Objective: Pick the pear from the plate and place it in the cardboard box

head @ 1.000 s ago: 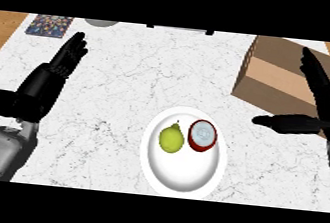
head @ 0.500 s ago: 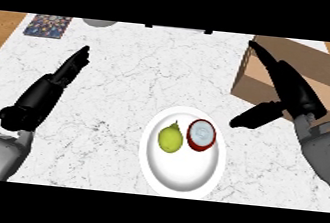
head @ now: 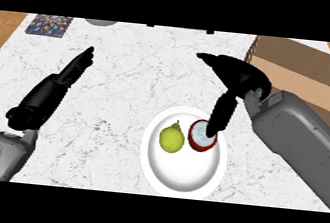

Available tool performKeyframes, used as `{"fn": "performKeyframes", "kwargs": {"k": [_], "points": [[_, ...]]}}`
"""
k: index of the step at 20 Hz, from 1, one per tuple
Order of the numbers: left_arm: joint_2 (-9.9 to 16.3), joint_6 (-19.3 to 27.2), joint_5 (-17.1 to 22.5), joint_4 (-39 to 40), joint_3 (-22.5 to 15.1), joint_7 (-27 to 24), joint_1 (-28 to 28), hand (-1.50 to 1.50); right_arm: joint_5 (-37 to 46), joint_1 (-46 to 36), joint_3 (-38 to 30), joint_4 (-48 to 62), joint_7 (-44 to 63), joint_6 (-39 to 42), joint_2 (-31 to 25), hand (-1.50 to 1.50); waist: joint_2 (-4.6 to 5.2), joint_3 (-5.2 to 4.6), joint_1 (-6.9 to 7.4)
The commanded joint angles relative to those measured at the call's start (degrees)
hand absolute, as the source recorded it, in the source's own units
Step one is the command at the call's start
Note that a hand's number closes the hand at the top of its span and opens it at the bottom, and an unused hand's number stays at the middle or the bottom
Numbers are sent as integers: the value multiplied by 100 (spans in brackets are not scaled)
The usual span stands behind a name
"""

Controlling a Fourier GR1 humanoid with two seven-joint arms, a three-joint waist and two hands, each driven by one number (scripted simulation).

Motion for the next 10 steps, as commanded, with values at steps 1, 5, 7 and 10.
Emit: {"fn": "performKeyframes", "kwargs": {"k": [1, 5, 7, 10], "points": [[-133, 61, -128, 55, -53, -187, 80, 0, -371, -807, 240, 645, 797, 876, 804, -150, 7, -3, 64], [-148, 37, -149, -69, -16, -48, 89, 0, -341, -1119, 456, 1242, 1165, 1253, 1403, -150, -16, 6, -9], [-123, -109, -107, 330, 102, -448, 233, 0, -218, -1275, 536, 1632, 1337, 1118, 1784, -150, -4, 2, -33], [-108, -81, -121, -194, 51, -33, 194, 0, -487, -1584, 429, 2199, 1600, 1386, 2116, -150, -32, 7, -14]]}}
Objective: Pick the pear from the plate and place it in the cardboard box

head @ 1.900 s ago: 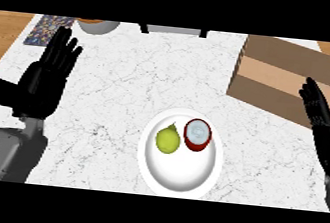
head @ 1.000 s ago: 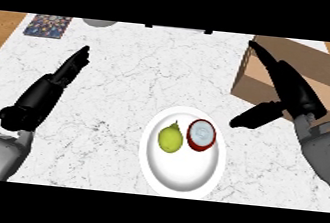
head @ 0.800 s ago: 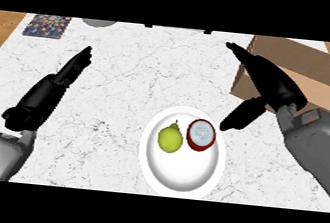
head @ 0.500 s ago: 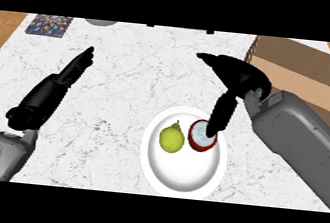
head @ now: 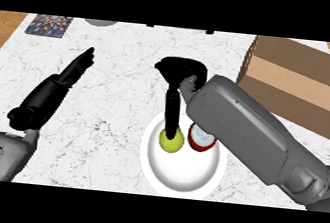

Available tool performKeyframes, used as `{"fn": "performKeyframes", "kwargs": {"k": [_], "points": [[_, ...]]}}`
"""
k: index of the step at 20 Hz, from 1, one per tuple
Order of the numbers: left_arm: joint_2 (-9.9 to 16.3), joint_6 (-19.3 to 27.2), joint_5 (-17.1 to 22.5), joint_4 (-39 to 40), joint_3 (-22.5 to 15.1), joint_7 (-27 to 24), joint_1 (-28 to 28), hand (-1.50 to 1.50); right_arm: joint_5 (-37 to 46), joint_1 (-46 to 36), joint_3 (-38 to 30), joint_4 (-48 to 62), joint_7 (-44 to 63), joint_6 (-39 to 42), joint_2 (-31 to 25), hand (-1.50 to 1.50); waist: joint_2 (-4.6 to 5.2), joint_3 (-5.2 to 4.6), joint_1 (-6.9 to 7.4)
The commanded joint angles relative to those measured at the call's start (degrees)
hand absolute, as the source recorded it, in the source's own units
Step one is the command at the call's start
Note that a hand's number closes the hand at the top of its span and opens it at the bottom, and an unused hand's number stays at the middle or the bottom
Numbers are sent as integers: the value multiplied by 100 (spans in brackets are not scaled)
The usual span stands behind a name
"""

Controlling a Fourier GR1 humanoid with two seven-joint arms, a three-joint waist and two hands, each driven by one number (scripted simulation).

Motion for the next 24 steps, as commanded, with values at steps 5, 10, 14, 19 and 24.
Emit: {"fn": "performKeyframes", "kwargs": {"k": [5, 10, 14, 19, 24], "points": [[-151, 43, -128, -157, 5, 351, -55, 0, -2, -437, 10, 1264, 739, 358, 911, -150, -19, 8, -87], [21, -253, -18, -132, 263, -39, 170, 0, -98, -498, 80, 1680, 689, 370, 1133, -150, -10, 5, -49], [-103, -245, -108, 343, 391, -36, -219, 0, 87, -386, 498, 1545, 762, 207, 1140, -150, -7, 5, -114], [-178, -233, -260, -273, 270, 140, 247, 0, 403, -294, 532, 1794, 490, 123, 1144, -150, -19, 9, -62], [-425, -170, -410, 65, 311, -4, 24, 0, 642, -106, 772, 1957, 335, 176, 1145, -150, -5, 7, -111]]}}
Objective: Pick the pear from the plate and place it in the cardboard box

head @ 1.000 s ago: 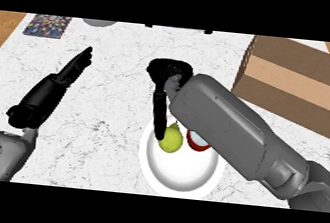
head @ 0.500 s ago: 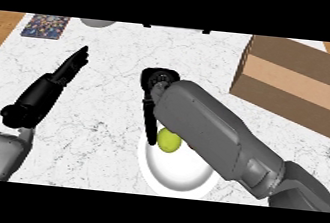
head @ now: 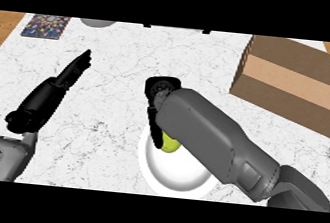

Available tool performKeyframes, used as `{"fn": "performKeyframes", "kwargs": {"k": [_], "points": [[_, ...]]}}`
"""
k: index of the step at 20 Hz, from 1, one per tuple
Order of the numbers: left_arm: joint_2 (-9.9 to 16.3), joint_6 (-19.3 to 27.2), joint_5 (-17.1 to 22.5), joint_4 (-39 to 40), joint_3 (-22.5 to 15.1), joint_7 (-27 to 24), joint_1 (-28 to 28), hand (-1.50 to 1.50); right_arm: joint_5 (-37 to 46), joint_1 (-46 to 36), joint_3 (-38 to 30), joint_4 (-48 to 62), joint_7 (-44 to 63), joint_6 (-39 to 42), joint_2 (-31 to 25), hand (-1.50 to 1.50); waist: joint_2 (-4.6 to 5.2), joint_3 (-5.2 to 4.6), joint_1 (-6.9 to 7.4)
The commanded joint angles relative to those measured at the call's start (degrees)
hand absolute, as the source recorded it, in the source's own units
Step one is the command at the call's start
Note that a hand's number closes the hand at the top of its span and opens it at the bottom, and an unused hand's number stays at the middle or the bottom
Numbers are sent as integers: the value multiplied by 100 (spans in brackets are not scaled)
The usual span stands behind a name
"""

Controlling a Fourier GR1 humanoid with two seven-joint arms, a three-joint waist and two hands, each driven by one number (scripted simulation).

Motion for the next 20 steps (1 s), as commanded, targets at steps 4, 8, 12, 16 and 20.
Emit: {"fn": "performKeyframes", "kwargs": {"k": [4, 8, 12, 16, 20], "points": [[55, -130, -10, -171, 263, 191, -63, 0, 229, 161, 133, 59, 426, 192, 50, -150, -13, 3, -26], [-93, -248, -25, 193, 333, -79, -61, 0, 212, 345, 313, 37, 404, -43, 50, -150, 0, 1, -5], [-51, -414, -77, 80, 426, -84, 74, 0, 277, 385, 26, -65, 322, 223, 51, -150, -6, 1, -36], [-191, -407, -232, -35, 374, -41, 59, 0, 363, 679, 280, 48, 104, -5, 51, -150, 6, 1, 20], [-202, -435, -292, -249, 418, -119, 357, 0, 533, 961, 479, -71, 195, -142, 51, -150, -3, 1, 19]]}}
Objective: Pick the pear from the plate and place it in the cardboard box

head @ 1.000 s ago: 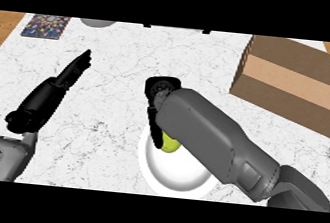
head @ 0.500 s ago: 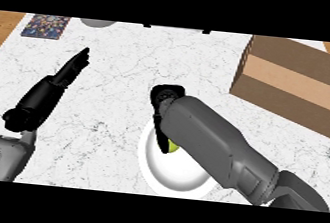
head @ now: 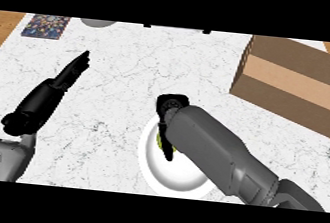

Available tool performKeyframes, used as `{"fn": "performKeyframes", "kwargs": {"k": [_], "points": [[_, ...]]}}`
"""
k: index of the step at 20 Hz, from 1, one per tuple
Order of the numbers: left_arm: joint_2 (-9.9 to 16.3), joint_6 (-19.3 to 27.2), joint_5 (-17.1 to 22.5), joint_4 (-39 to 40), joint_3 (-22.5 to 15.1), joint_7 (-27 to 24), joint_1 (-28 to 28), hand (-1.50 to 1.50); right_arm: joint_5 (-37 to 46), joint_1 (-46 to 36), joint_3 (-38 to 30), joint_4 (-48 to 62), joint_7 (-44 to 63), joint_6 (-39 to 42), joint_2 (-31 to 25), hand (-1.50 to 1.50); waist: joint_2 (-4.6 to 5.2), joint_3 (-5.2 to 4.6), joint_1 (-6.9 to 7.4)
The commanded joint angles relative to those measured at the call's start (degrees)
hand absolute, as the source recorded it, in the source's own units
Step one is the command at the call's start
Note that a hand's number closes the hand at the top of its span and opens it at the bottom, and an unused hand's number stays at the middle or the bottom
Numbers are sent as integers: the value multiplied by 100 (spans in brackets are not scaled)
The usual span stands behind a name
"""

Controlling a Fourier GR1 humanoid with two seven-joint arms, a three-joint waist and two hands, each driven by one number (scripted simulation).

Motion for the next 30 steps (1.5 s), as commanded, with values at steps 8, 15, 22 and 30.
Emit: {"fn": "performKeyframes", "kwargs": {"k": [8, 15, 22, 30], "points": [[-113, -207, -125, -40, 233, 188, -163, 0, 390, 323, -5, 223, 44, 1, 28, -150, 6, 1, -5], [-243, -286, -239, 467, 330, 56, -561, 0, 678, 641, 349, 210, -921, -291, 28, 150, 43, 2, 45], [-232, -388, -290, -291, 351, 224, 24, 0, 1770, 534, 110, 260, -1645, -456, 25, 150, -3, 3, -22], [-238, -409, -231, -67, 472, 177, 7, 0, 2385, 814, 703, -1388, -3795, -1773, -721, 150, -40, 19, -144]]}}
